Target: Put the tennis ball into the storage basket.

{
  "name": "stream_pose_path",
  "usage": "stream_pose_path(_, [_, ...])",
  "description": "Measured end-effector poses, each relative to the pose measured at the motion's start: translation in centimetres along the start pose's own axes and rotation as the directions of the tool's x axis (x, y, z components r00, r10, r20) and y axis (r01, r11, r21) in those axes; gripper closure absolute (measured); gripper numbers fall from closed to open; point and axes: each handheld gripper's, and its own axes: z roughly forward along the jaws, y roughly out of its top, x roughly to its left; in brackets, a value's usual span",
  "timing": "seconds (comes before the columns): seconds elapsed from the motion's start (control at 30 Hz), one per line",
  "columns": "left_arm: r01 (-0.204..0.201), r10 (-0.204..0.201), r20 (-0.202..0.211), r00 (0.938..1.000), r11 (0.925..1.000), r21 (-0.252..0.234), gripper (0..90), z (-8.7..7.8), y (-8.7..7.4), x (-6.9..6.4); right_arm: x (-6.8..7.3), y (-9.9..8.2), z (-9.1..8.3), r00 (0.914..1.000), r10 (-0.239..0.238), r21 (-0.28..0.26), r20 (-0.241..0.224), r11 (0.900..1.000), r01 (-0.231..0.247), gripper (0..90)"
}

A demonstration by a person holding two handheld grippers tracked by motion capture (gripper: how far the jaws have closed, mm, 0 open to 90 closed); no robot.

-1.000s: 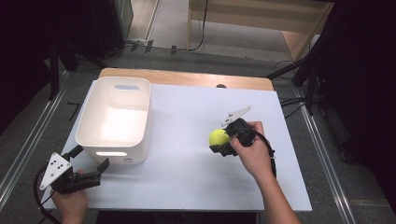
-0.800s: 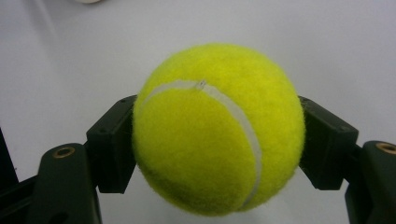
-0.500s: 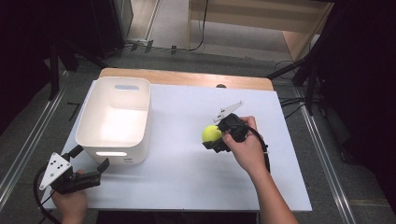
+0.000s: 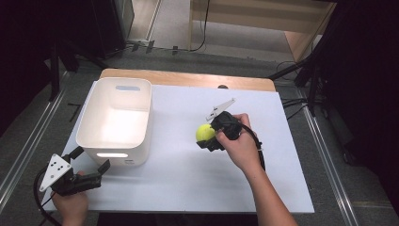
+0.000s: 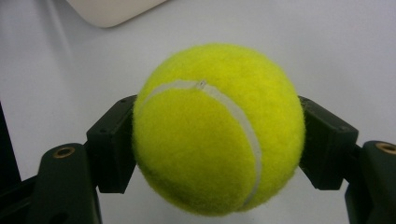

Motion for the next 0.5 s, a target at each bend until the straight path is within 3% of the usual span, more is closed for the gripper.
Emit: stream_pose_path(0.5, [0.005, -0.005, 0.008, 1.0000, 1.0000, -0.003, 0.0, 0.0, 0.0, 0.1, 0.6, 2.5, 0.7, 0.9988, -0.039, -0.009, -0.029, 0.9992, 0.038, 23.3])
